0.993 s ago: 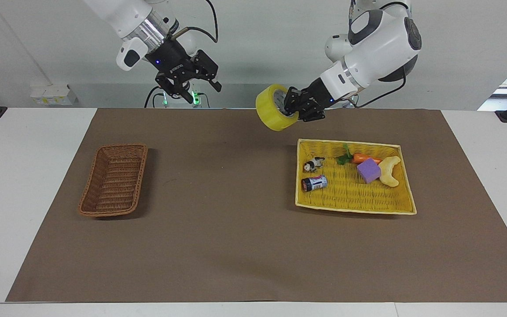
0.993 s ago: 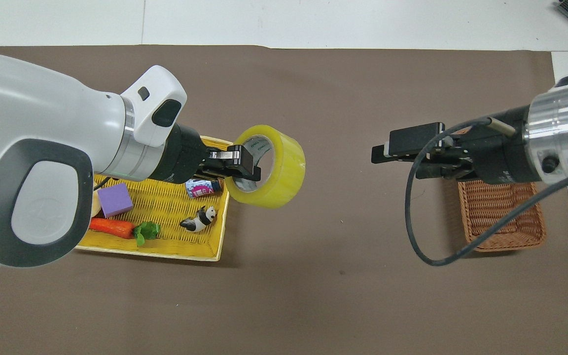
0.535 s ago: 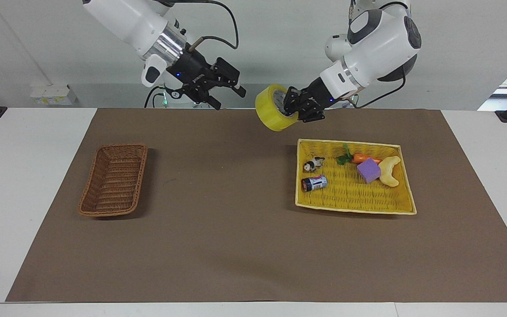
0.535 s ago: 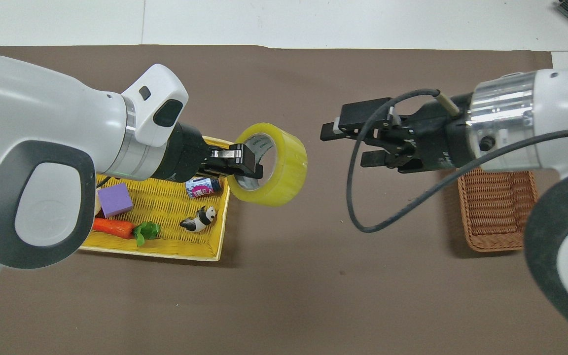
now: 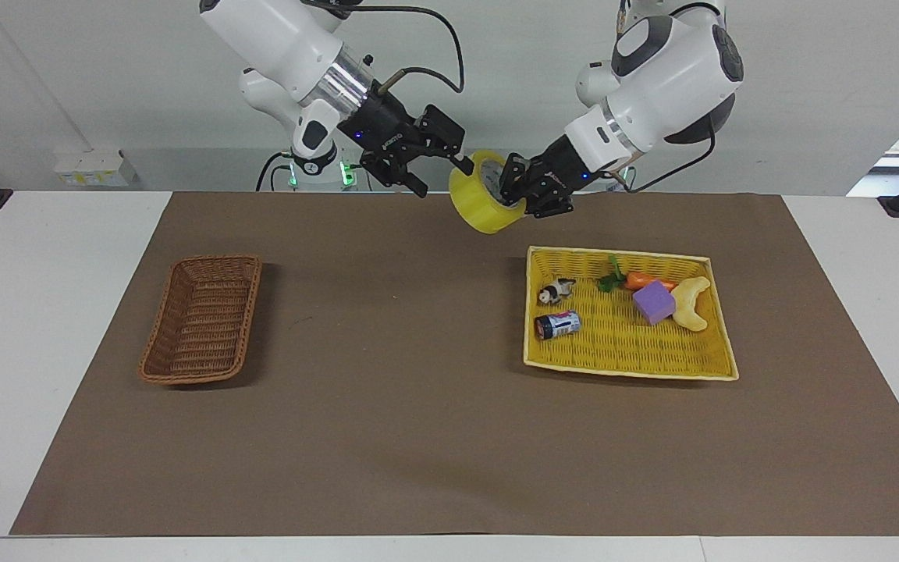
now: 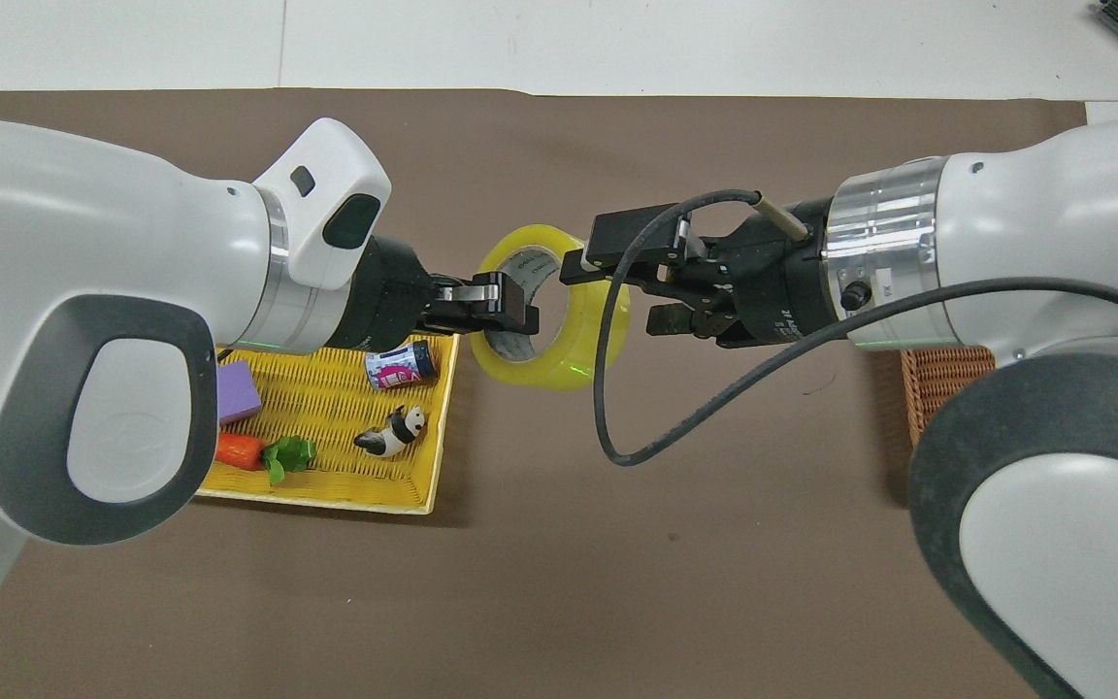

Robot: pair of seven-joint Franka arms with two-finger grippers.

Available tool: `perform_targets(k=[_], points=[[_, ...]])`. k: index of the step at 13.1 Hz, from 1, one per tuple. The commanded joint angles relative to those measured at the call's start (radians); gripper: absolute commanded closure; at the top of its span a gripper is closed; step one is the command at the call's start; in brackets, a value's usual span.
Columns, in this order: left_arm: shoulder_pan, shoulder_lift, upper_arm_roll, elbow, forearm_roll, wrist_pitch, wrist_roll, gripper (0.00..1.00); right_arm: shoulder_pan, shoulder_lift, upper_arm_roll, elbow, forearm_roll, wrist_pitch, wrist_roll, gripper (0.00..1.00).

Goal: Move tape to another basket
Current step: 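Hold the tape up with the left gripper while the right gripper grasps it, then carry the tape with the right gripper while the left gripper withdraws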

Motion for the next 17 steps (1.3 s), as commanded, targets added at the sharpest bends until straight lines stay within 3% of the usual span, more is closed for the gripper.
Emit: perform_targets(k=[1, 2, 4, 5, 6, 7, 8, 9, 13, 17], points=[[-0.034, -0.029, 0.013, -0.028, -0.010, 0.044, 0.005, 1.00, 0.003, -0.015, -0.001, -0.017, -0.010, -0.033, -0.027, 0.00], [-0.038, -0.028, 0.013, -0.028, -0.012, 0.076, 0.003, 1.00, 0.001, -0.014, -0.003, -0.015, -0.033, -0.045, -0.094, 0.31], [-0.044, -0.023, 0.011, -0.024, -0.013, 0.124, -0.002, 1.00, -0.013, -0.011, -0.003, -0.012, -0.033, -0.063, -0.100, 0.71], [-0.051, -0.022, 0.011, -0.022, -0.013, 0.125, -0.003, 1.00, -0.017, -0.008, -0.004, -0.005, -0.033, -0.094, -0.097, 1.00], [-0.051, -0.022, 0.011, -0.022, -0.013, 0.121, 0.001, 0.85, -0.020, -0.008, -0.006, 0.000, -0.034, -0.111, -0.093, 1.00], [-0.046, -0.020, 0.011, -0.022, -0.013, 0.118, -0.003, 0.35, -0.020, -0.008, -0.006, 0.000, -0.036, -0.110, -0.087, 1.00], [-0.040, -0.020, 0.011, -0.022, -0.012, 0.109, 0.000, 0.10, -0.022, -0.006, -0.006, 0.002, -0.036, -0.110, -0.087, 1.00], [-0.037, -0.023, 0.011, -0.021, -0.013, 0.107, -0.005, 0.00, -0.022, -0.006, -0.009, 0.003, -0.033, -0.110, -0.085, 1.00], [0.007, -0.046, 0.025, -0.016, -0.013, 0.050, -0.006, 0.00, -0.026, 0.000, -0.015, 0.009, -0.034, -0.108, -0.091, 1.00], [0.136, -0.088, 0.026, -0.007, 0.037, -0.117, 0.008, 0.00, -0.075, 0.003, -0.015, 0.023, -0.024, -0.111, -0.139, 1.00]])
